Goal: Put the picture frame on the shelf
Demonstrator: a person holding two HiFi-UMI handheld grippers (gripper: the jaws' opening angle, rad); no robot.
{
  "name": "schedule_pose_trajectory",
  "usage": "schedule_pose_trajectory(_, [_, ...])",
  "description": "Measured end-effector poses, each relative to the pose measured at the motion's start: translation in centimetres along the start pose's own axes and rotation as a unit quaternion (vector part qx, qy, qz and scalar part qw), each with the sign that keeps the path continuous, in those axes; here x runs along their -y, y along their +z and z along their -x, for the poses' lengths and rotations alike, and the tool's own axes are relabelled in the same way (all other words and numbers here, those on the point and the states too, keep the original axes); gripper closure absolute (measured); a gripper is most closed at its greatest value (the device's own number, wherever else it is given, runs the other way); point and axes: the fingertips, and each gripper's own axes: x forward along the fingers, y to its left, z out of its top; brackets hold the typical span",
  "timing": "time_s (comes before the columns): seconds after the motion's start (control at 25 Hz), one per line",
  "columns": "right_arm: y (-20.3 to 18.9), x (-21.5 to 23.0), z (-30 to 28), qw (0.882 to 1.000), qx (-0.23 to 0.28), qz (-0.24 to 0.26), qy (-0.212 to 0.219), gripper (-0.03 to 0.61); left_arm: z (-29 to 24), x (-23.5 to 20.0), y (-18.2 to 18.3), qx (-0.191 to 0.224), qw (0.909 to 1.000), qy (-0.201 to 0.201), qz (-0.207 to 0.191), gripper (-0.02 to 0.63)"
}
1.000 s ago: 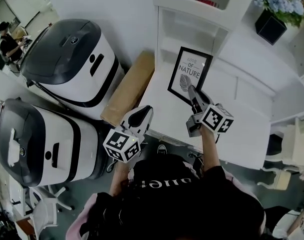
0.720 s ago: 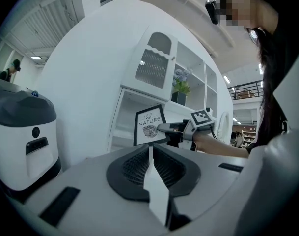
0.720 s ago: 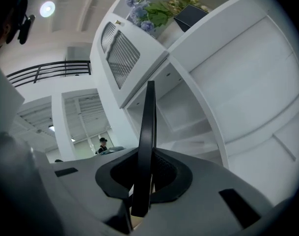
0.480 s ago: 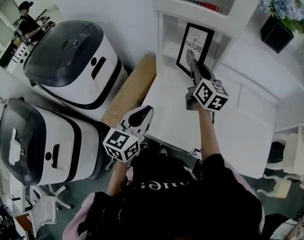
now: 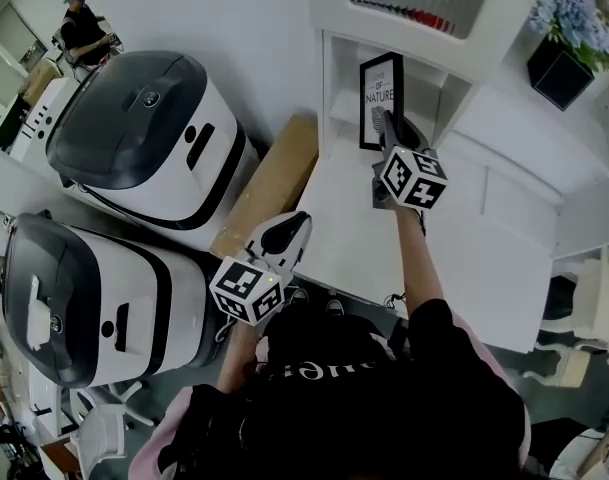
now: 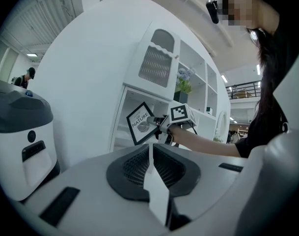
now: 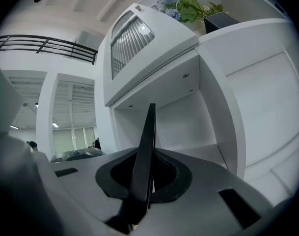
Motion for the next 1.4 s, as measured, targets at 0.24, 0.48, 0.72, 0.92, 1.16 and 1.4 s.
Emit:
schedule_pose_trajectory(0.24, [0.5, -0.2, -1.6, 1.0, -0.009, 0.014, -0.026, 0.508, 0.4, -2.1, 0.7, 0.0, 1.0, -0.007, 0.001, 0.594])
schedule_pose_trajectory(0.48, [2.0, -0.8, -3.5, 0.997, -0.006, 0.061, -0.046, 0.508, 0.5, -3.5, 1.3, 0.003, 0.9998, -0.019, -0.001, 0.594])
schedule_pose_trajectory(0.72, [2.5, -1.6, -4.9, 0.993, -0.026, 0.097, -0.059, 0.508, 1.0, -4.8, 2.1, 0.011, 0.9996, -0.028, -0.001, 0.594])
schedule_pose_trajectory(0.92, [2.7, -2.3, -6.2, 0.985, -0.056, 0.143, -0.071, 0.508, 1.3, -5.8, 2.5, 0.019, 0.9993, -0.032, 0.003, 0.594])
schedule_pose_trajectory(1.16, [2.4, -3.6, -7.8, 0.971, -0.096, 0.205, -0.083, 0.508, 1.8, -6.6, 2.6, 0.024, 0.9991, -0.035, 0.004, 0.594])
schedule_pose_trajectory(1.4, [2.0, -3.5, -9.3, 0.959, -0.146, 0.223, -0.1, 0.506, 2.6, -7.3, 2.5, 0.027, 0.9991, -0.033, 0.007, 0.594])
